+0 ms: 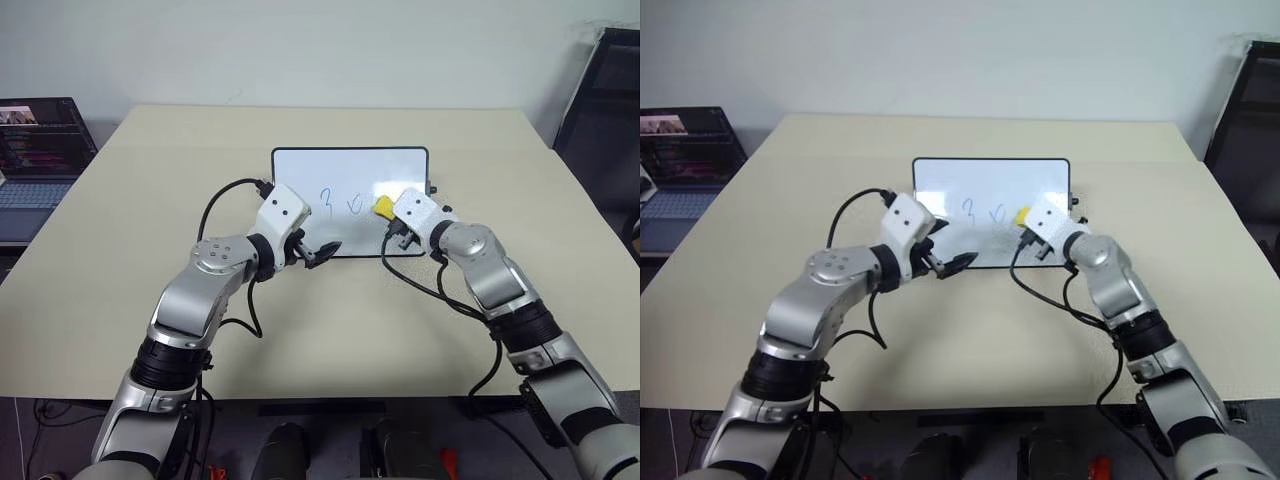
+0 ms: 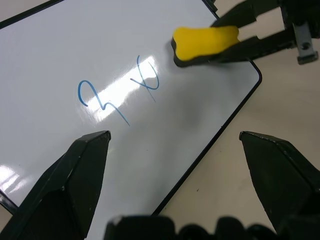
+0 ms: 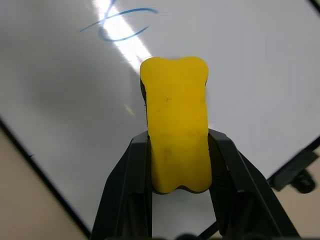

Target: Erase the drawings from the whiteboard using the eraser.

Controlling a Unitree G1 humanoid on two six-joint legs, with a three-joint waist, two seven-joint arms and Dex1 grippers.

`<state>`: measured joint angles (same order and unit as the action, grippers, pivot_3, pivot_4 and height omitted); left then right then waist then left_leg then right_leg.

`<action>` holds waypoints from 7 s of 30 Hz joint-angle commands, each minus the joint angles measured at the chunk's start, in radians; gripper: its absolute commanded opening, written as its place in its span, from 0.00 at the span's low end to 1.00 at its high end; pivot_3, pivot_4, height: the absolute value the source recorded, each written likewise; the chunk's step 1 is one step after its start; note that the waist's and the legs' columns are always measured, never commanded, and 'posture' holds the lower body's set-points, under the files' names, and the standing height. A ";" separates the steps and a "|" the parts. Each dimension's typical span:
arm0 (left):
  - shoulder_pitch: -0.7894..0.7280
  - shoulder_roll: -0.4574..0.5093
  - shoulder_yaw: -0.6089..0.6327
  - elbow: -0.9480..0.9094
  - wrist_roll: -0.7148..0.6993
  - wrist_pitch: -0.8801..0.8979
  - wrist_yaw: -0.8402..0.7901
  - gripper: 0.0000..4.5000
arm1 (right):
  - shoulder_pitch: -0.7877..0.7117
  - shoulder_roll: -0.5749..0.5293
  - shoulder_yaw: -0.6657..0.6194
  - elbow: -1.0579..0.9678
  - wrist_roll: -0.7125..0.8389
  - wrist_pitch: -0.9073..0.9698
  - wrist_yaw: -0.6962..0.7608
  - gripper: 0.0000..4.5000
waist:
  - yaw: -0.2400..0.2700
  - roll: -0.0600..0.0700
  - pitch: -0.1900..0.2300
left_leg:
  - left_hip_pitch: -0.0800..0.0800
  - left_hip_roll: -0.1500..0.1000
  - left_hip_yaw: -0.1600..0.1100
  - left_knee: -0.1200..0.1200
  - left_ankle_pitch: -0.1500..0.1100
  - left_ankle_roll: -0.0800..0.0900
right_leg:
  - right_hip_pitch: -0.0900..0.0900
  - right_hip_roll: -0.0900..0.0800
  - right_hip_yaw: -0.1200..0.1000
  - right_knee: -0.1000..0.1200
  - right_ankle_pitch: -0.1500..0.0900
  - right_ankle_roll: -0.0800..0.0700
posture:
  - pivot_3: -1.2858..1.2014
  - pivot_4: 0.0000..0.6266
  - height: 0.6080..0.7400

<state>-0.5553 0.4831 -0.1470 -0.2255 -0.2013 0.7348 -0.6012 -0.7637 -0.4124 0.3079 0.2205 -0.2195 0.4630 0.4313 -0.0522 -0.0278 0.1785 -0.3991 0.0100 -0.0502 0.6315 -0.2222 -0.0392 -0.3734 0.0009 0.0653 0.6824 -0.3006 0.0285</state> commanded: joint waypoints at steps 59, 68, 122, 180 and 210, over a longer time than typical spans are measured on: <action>0.107 0.032 0.229 0.010 -0.121 -0.100 0.013 1.00 | 0.350 0.058 -0.222 -0.562 0.310 0.166 0.057 0.25 | 0.019 0.000 0.001 | -0.002 0.000 0.000 -0.002 0.000 0.000 | -0.001 -0.001 -0.001 -0.002 0.000 0.000 | 0.52 0.24 1.00; 0.025 0.089 0.152 0.136 -0.067 -0.119 -0.046 1.00 | 0.258 0.031 -0.142 -0.498 0.211 0.041 0.039 0.25 | 0.019 0.000 0.001 | -0.002 0.000 0.000 -0.002 0.000 0.000 | -0.002 -0.001 -0.002 -0.002 0.000 0.000 | 0.52 0.24 1.00; -0.102 0.066 0.048 0.263 -0.019 -0.166 -0.182 1.00 | -0.103 -0.020 0.111 0.141 -0.211 -0.317 0.168 0.24 | 0.017 0.000 0.001 | -0.016 -0.001 -0.001 0.013 0.000 0.000 | -0.016 -0.001 -0.003 0.014 0.000 -0.001 | 0.52 0.24 1.00; -0.011 0.075 0.084 0.159 -0.041 -0.110 -0.139 1.00 | -0.178 0.048 0.093 0.208 -0.194 -0.273 0.273 0.24 | -0.003 0.000 0.001 | -0.015 0.000 -0.002 0.013 0.000 0.000 | -0.015 -0.001 -0.002 0.014 0.000 -0.001 | 0.52 0.24 1.00; -0.017 0.063 0.070 0.154 -0.046 -0.106 -0.131 1.00 | -0.194 -0.018 0.066 0.286 -0.207 -0.301 0.183 0.24 | -0.001 0.000 0.001 | -0.010 0.000 -0.001 0.014 0.000 0.000 | -0.012 0.000 -0.001 0.016 0.001 -0.001 | 0.52 0.24 1.00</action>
<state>-0.5529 0.5455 -0.0901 -0.0348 -0.2417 0.6287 -0.7333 -0.9390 -0.4178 0.4064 0.4813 -0.4111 0.1582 0.6445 -0.0532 -0.0279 0.1796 -0.4088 0.0097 -0.0507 0.6454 -0.2217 -0.0386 -0.3850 0.0006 0.0639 0.6982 -0.2997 0.0274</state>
